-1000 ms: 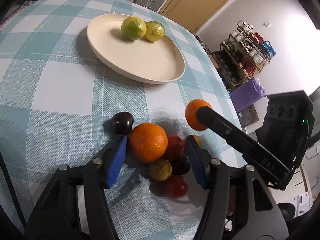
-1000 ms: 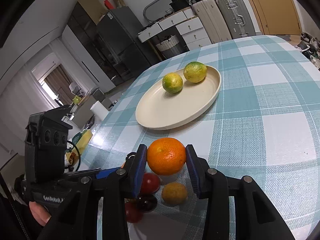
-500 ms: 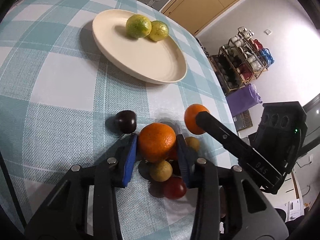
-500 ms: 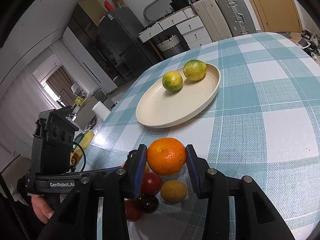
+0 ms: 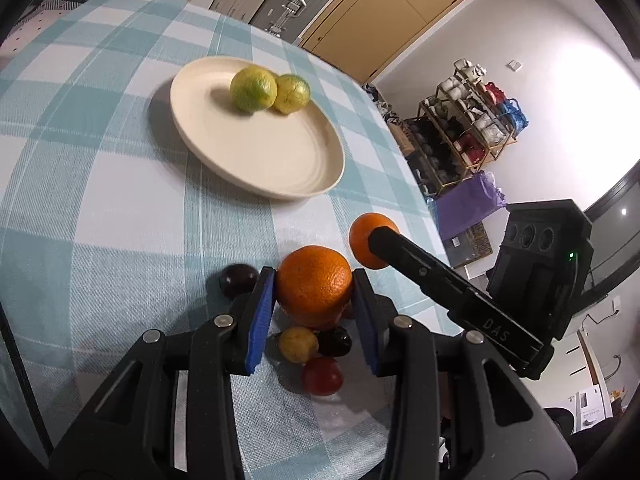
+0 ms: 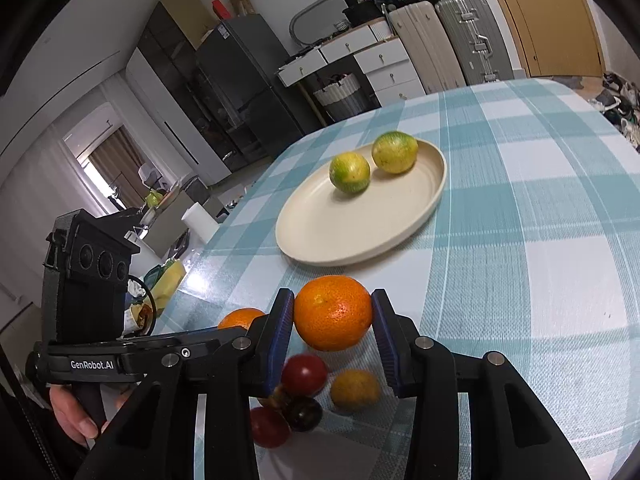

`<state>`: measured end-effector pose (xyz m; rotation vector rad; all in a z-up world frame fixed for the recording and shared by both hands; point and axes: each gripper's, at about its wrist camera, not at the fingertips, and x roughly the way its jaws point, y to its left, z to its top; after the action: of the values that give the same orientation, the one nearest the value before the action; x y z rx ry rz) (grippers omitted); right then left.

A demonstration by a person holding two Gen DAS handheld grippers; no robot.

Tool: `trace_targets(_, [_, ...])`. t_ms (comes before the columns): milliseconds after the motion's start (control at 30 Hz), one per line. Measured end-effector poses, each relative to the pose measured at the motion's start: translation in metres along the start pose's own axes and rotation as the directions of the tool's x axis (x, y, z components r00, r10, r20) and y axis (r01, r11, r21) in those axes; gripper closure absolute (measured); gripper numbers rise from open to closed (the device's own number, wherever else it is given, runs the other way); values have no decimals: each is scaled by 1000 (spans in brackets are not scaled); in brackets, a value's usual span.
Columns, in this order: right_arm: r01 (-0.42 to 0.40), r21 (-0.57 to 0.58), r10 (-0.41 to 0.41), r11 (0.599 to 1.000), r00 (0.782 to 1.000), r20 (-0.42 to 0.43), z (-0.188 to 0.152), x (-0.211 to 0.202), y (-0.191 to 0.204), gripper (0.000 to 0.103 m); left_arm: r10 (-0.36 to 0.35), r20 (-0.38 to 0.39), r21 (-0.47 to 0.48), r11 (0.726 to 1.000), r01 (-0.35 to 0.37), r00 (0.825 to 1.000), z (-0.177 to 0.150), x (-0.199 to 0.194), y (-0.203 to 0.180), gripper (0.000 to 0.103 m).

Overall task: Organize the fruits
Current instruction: 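Carry both oranges over the cream plate and release them beside the citrus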

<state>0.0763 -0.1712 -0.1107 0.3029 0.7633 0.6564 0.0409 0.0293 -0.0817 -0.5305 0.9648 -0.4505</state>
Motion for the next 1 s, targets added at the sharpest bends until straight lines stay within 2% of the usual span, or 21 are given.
trace_targets(367, [-12, -30, 12, 999, 1000, 18, 30, 5, 8, 63, 13, 77, 14, 1000, -14, 997, 40, -21, 8, 68])
trace_targets(633, [-26, -60, 27, 998, 999, 23, 64, 19, 14, 63, 68, 121, 18, 997, -71, 990, 77, -22, 20, 68])
trace_targets(833, [-31, -95, 32, 995, 999, 16, 92, 33, 20, 63, 165, 138, 34, 985, -172, 977, 105, -8, 26, 68])
trace_targets(1000, [-26, -99, 27, 995, 1000, 7, 116, 49, 20, 63, 185, 141, 47, 980, -193, 973, 123, 2, 30, 68])
